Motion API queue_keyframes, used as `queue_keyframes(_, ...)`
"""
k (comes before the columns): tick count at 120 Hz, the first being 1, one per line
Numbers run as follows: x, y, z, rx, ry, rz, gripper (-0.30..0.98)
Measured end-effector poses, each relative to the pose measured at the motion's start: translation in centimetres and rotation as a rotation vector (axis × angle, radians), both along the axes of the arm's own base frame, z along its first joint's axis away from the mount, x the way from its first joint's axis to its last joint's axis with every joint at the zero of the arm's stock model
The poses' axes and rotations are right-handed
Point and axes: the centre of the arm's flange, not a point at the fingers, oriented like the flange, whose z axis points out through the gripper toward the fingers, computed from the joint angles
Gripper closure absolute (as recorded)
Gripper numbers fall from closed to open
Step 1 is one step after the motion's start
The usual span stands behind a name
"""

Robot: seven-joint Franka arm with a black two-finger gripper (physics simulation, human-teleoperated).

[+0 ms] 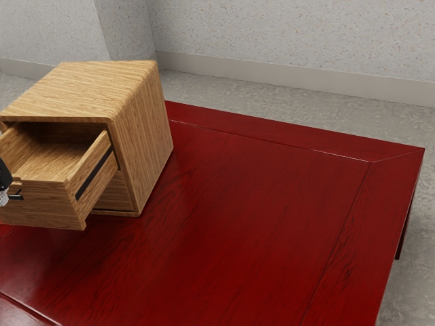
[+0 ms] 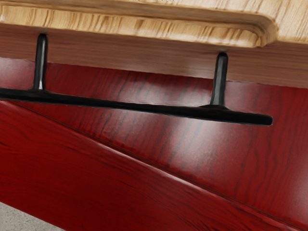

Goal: Push the drawer handle with one arm to close the drawer

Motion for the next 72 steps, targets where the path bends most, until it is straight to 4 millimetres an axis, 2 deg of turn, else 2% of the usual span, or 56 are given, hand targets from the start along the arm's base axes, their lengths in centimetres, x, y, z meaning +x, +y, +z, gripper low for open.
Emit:
queue_keyframes(19,0.5,0.6,-3.4,0.008,-0.010,-0.020,0.00)
queue_keyframes(36,0.6,1.4,-5.2,0.019,-0.021,-0.025,0.00)
queue_keyframes(60,0.2,3.7,-6.1,0.033,-0.039,0.009,0.00)
queue_keyframes(64,0.3,3.9,-6.2,0.034,-0.042,0.007,0.03)
queue_keyframes(72,0.7,4.3,-6.7,0.036,-0.046,0.001,0.20)
